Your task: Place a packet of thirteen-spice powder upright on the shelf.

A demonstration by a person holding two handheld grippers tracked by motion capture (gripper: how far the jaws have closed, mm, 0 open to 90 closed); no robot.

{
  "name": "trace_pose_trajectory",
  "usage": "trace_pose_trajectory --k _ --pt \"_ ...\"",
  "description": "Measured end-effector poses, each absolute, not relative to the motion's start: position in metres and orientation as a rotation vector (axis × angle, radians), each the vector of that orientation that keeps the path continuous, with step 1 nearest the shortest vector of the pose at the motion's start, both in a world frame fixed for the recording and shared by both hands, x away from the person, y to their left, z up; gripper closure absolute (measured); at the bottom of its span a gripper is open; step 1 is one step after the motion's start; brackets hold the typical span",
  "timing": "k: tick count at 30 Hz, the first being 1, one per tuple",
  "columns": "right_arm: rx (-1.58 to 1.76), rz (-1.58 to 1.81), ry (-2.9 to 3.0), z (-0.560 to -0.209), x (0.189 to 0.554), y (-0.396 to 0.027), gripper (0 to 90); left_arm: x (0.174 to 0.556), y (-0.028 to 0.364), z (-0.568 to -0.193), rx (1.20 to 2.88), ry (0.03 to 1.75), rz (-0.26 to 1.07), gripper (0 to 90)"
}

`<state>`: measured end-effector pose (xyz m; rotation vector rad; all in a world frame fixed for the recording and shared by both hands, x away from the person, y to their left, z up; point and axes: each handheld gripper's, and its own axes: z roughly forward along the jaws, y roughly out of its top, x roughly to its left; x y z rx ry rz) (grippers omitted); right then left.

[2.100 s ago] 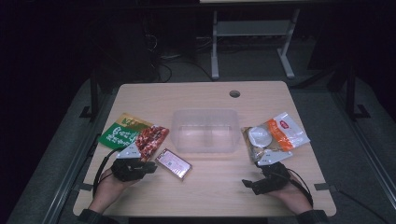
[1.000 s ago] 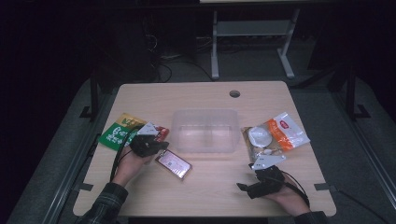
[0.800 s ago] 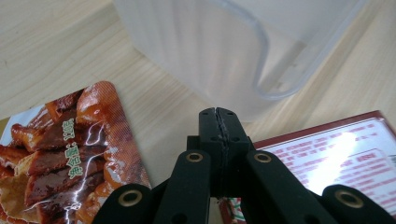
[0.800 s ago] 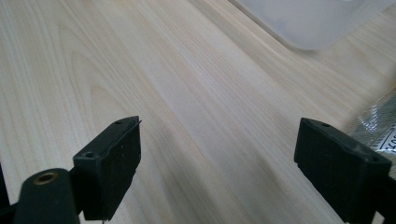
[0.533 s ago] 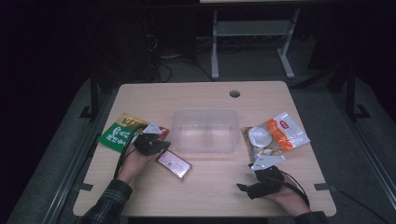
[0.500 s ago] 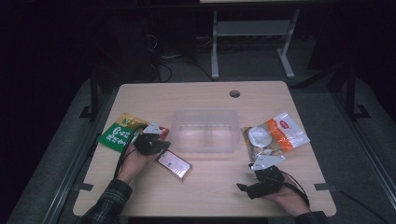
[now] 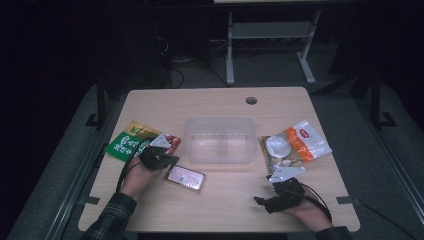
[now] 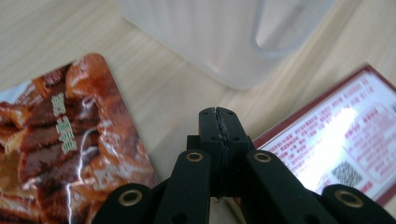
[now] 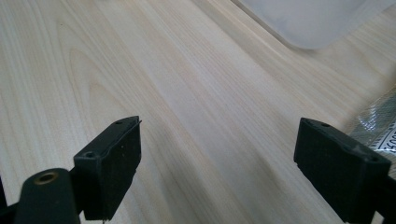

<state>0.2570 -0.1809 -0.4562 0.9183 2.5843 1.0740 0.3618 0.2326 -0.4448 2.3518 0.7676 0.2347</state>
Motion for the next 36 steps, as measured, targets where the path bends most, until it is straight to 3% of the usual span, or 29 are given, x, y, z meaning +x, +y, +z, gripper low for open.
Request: trace_pose_trajectory --k 27,36 --pt "0.918 1.065 2.588 -0.457 0.258 -0.181 14.4 0.306 0.248 -0.443 2.34 0.76 0.131 89.8" --pt "0.92 1.065 2.588 -0.457 0.258 -0.181 14.4 0.288 0.254 -0.428 2.259 0.871 0.195 67.0"
